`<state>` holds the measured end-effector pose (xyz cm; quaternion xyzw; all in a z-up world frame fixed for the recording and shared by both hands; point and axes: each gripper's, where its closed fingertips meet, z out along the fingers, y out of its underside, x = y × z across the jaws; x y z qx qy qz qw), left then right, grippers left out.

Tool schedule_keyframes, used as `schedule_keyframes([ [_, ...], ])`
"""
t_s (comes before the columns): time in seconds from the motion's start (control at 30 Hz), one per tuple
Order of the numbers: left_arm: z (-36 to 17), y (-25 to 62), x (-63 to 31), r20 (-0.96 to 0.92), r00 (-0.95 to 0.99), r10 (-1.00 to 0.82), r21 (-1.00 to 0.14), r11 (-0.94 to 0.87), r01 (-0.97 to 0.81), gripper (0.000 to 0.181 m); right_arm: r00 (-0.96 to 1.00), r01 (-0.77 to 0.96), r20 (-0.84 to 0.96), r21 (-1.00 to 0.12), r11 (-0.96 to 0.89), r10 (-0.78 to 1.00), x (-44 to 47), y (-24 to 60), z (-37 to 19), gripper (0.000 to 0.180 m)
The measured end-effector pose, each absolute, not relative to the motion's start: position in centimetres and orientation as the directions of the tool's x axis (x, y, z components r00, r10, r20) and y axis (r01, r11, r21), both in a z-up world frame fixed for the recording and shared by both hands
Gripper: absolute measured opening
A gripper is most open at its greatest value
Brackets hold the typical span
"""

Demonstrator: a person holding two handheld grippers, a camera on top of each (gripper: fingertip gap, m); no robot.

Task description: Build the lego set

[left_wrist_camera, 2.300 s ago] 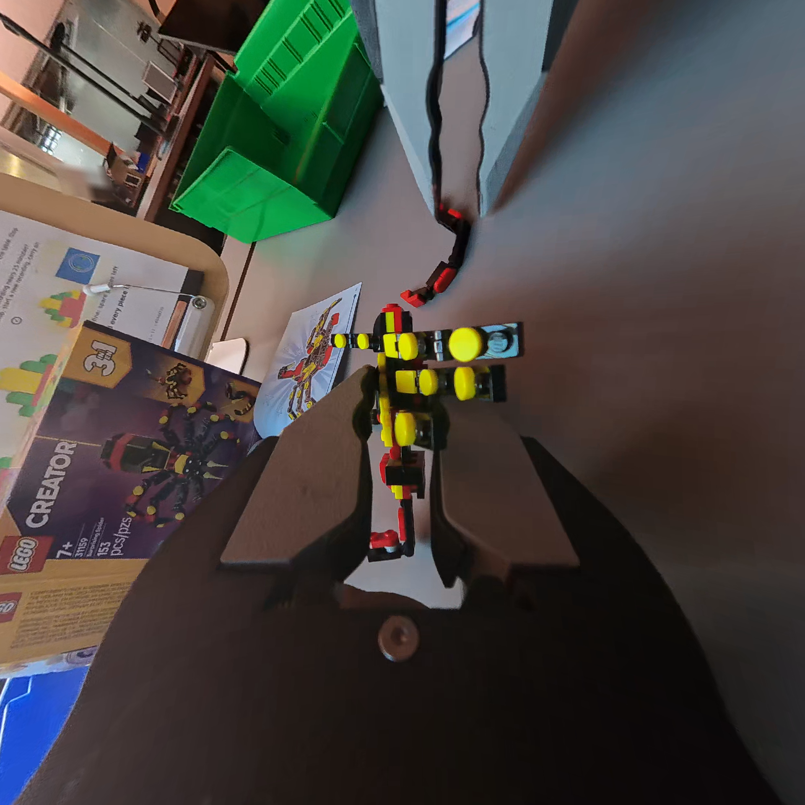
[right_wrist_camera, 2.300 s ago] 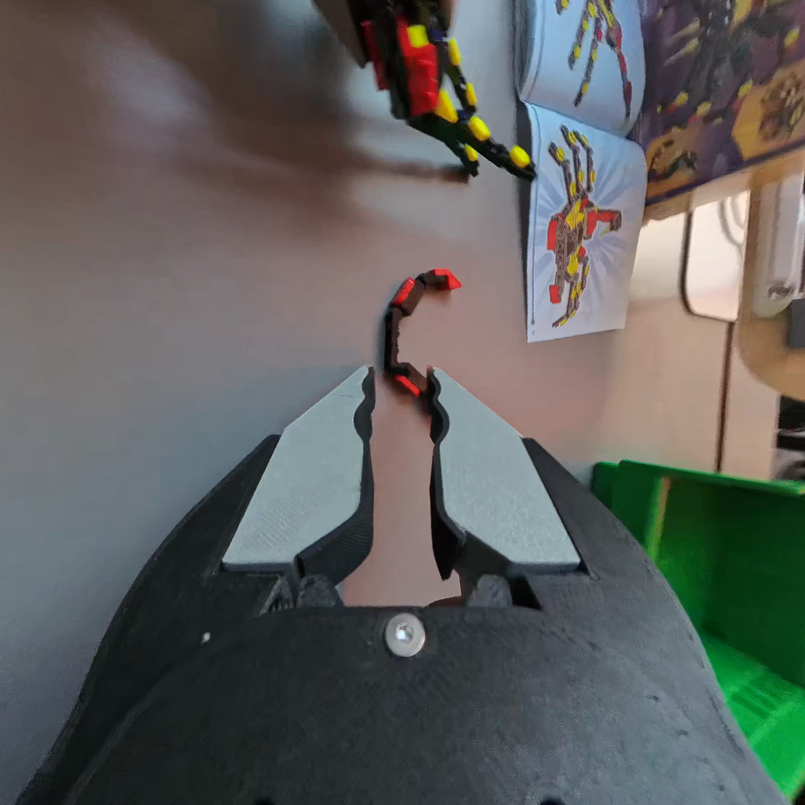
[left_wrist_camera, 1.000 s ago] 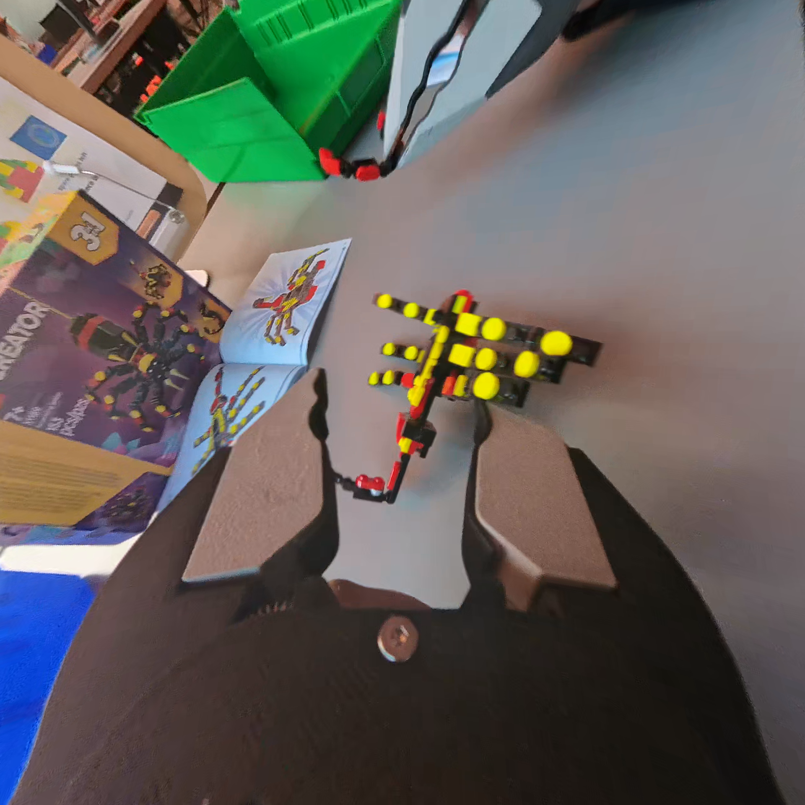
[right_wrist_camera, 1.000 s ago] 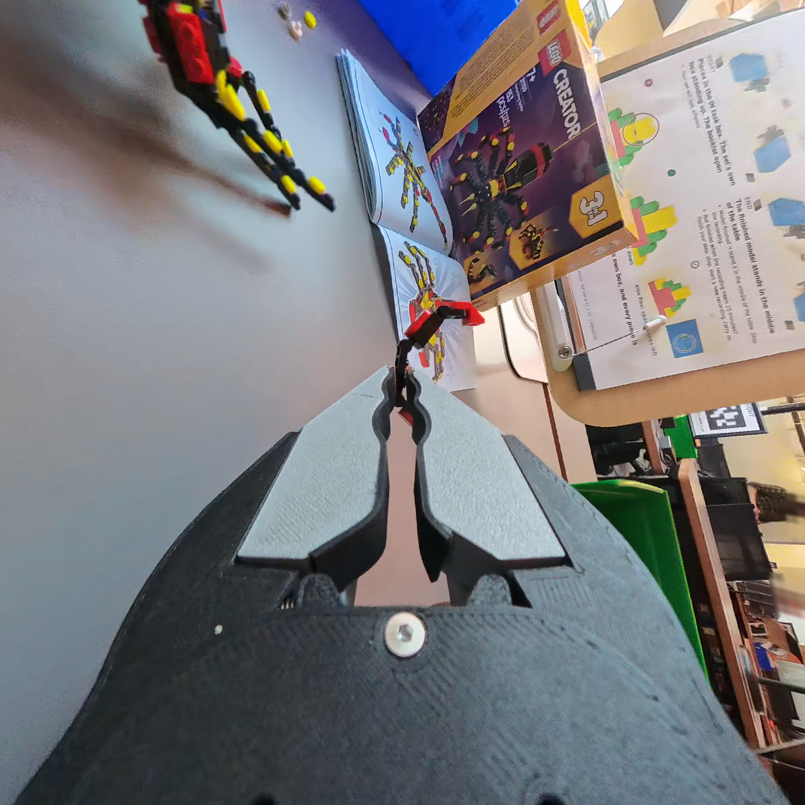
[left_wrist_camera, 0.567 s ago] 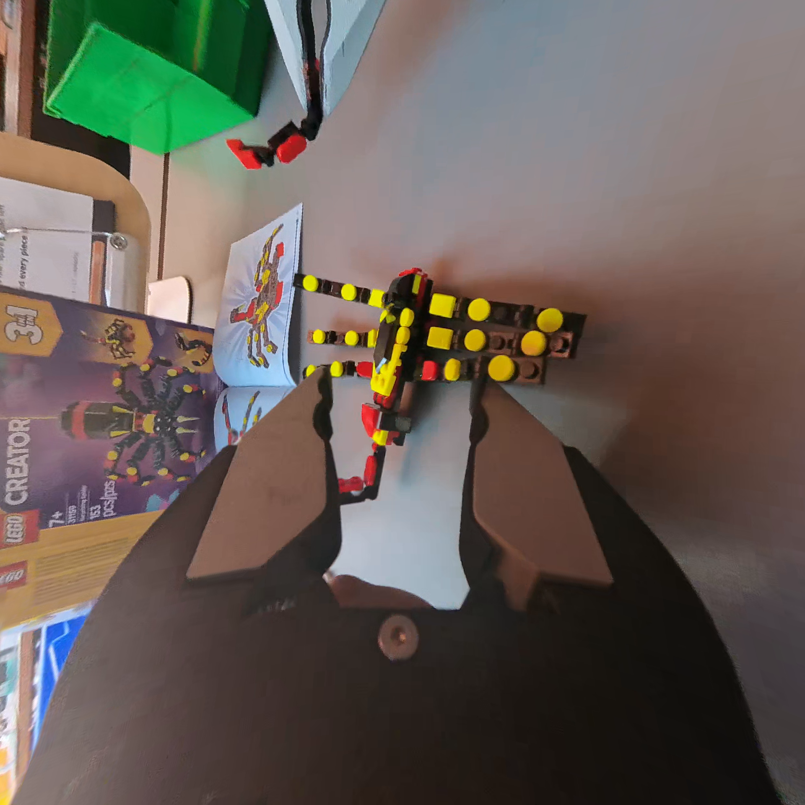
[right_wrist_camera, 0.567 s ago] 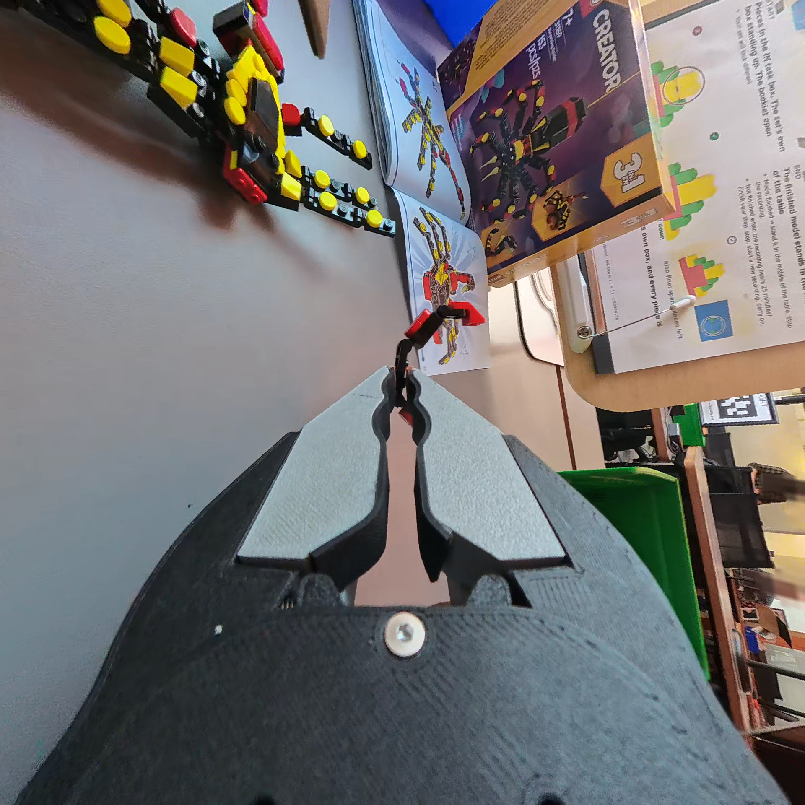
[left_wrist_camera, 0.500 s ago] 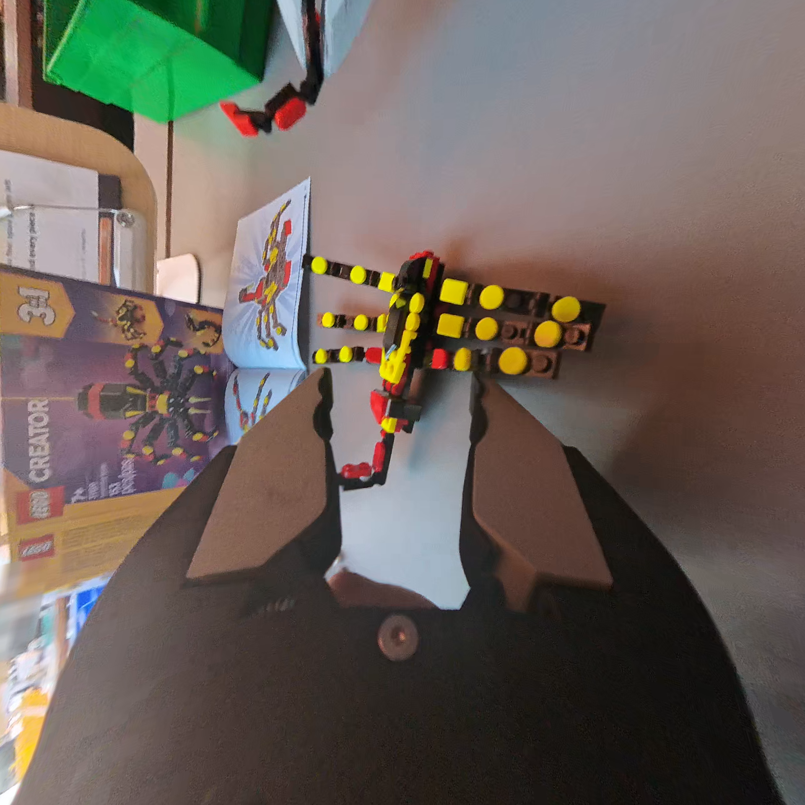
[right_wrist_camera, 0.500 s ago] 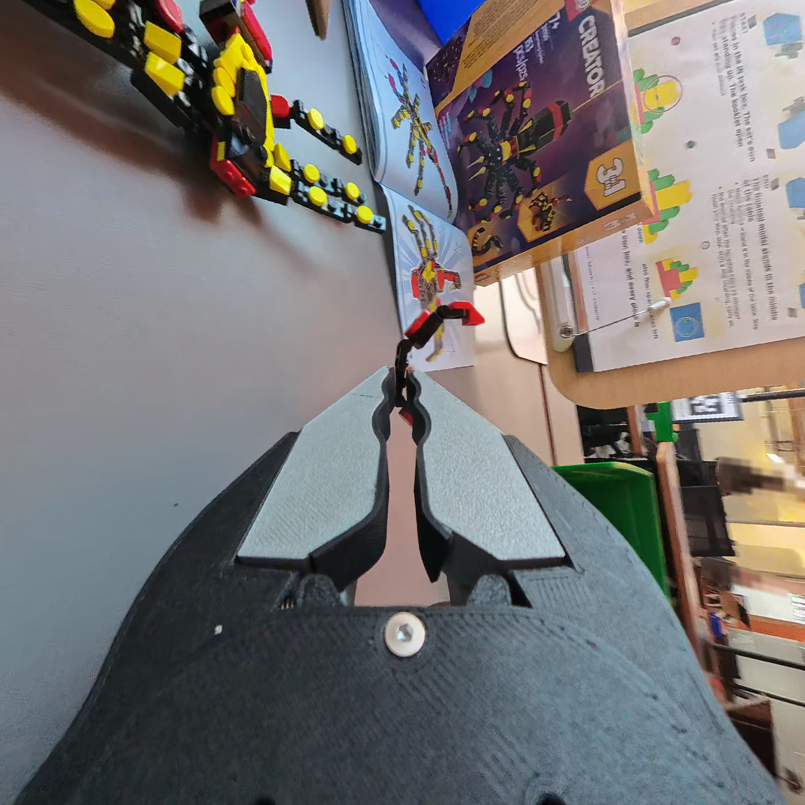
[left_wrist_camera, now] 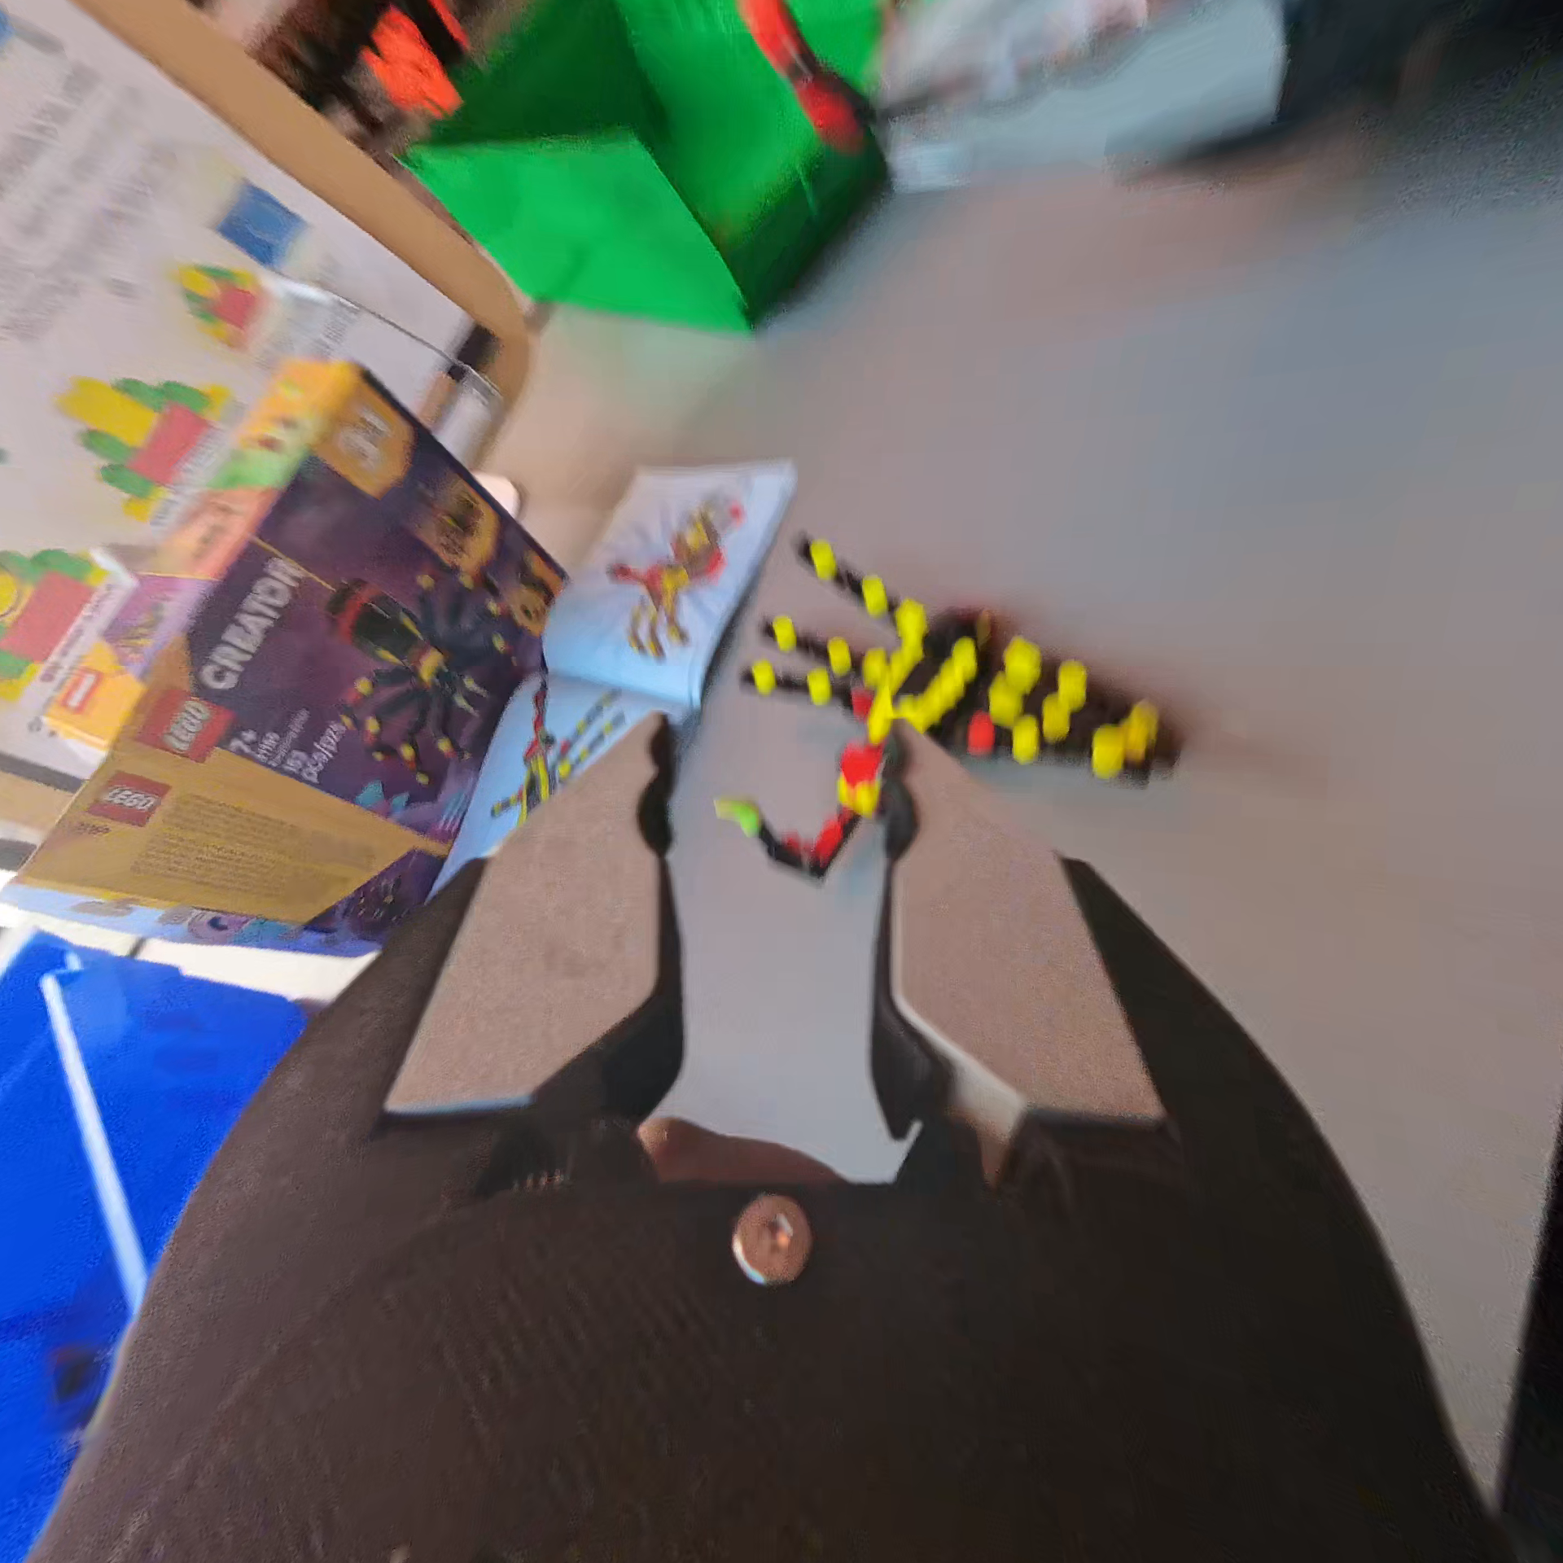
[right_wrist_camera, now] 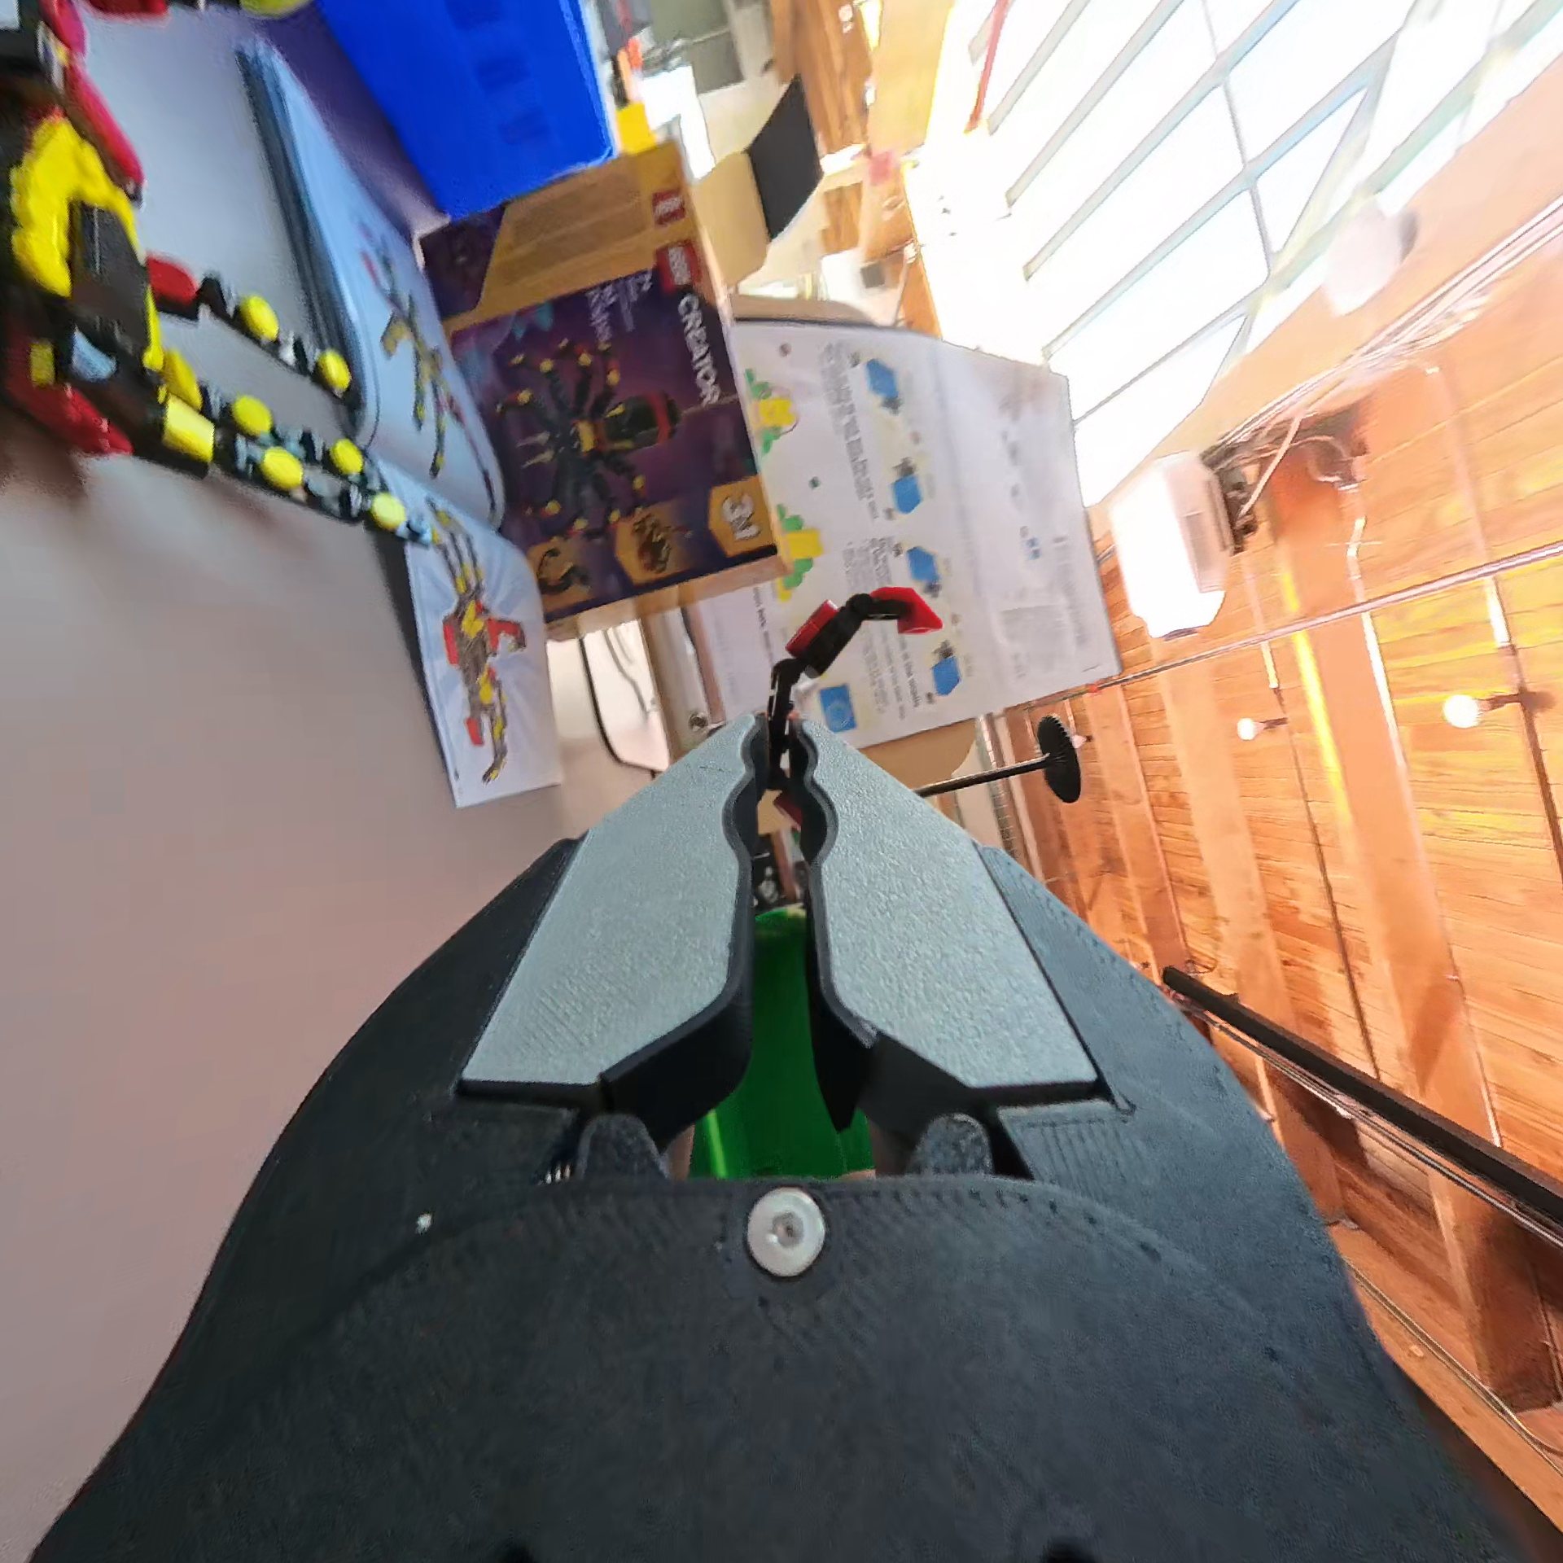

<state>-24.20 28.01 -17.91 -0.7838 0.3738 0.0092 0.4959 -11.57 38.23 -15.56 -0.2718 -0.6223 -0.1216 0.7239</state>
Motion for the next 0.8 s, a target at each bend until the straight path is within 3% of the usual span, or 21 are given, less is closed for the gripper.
schedule_keyframes([
  [0.03, -16.3, 28.9, -23.2, -0.296, 0.786, -0.543, -0.846, -0.234, -0.48, 0.029, 0.215, 0.5, 0.965, -0.243, 0.831, 0.152, -11.8, 37.6, -15.0, 0.001],
  [0.1, -14.6, 29.9, -19.7, -0.108, 0.799, -0.592, -0.925, -0.235, -0.299, 0.031, 0.235, 0.47, 0.962, -0.236, 0.851, 0.137, -12.2, 36.1, -14.4, 0.001],
  [0.2, -14.7, 31.8, -15.7, -0.06, 0.761, -0.646, -0.941, -0.219, -0.26, 0.04, 0.241, 0.432, 0.965, -0.206, 0.878, 0.108, -12.6, 34.0, -14.0, 0.001],
  [0.4, -14.7, 32.9, -12.6, 0.061, 0.681, -0.73, -0.959, -0.233, -0.164, 0.022, 0.216, 0.426, 0.975, -0.142, 0.893, 0.052, -12.4, 33.1, -14.5, 0.0],
  [0.57, -14.2, 33.2, -11.9, 0.069, 0.655, -0.753, -0.966, -0.215, -0.145, 0.007, 0.209, 0.439, 0.977, -0.138, 0.888, 0.048, -12.2, 33.5, -14.7, 0.0],
  [0.8, -14.1, 33.5, -11.6, 0.008, 0.657, -0.754, -0.967, -0.173, -0.186, 0.005, 0.197, 0.456, 0.979, -0.134, 0.88, 0.047, -12.1, 34.0, -14.9, 0.001],
])
